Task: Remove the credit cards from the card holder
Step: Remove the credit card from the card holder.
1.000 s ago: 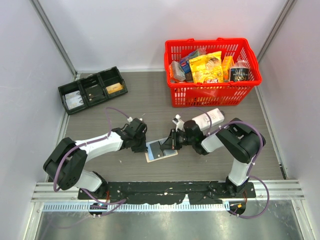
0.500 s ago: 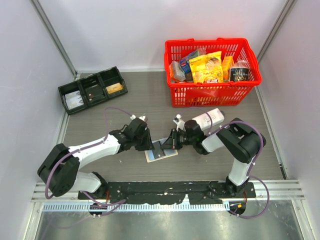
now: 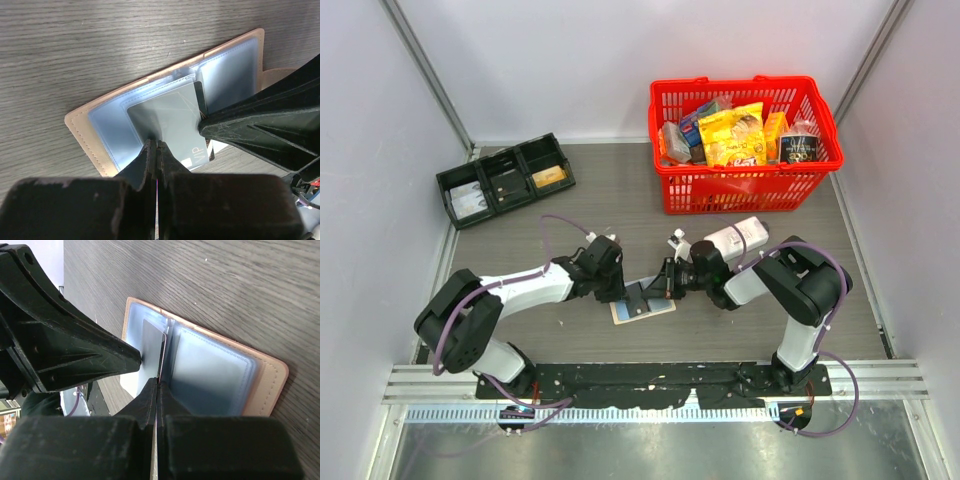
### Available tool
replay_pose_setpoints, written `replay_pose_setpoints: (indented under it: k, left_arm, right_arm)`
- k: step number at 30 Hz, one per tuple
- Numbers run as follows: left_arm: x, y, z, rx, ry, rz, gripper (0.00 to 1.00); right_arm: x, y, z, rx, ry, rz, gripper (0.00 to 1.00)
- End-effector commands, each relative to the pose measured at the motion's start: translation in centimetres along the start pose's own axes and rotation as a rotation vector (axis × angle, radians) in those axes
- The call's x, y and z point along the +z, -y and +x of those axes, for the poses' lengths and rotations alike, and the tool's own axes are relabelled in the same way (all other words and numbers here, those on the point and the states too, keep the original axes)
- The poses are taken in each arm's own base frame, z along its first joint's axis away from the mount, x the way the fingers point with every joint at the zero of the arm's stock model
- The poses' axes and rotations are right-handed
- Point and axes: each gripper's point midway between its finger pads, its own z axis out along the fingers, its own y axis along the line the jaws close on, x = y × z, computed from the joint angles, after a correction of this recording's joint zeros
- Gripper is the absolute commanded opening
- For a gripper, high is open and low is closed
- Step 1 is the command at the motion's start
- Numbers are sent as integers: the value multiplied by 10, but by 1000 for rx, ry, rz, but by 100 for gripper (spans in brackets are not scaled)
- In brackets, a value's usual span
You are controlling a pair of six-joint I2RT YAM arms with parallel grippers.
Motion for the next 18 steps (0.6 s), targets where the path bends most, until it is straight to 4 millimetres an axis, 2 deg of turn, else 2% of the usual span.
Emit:
replay_pose_setpoints:
  k: [1, 7, 14, 18]
  left_arm:
    - [-2, -10, 0, 4, 5, -60, 0]
    - [3, -19, 9, 7, -42, -92, 0]
    - [2, -25, 14, 16, -55, -118, 0]
    - [4, -26, 15, 16, -63, -119, 0]
  right_arm:
    - [-2, -6, -3, 0, 9, -30, 1]
    - [-3, -11, -5, 22, 9, -55, 2]
    - [-7, -22, -11, 50, 18, -108, 13]
    - [-6, -28, -12, 67, 23, -144, 14]
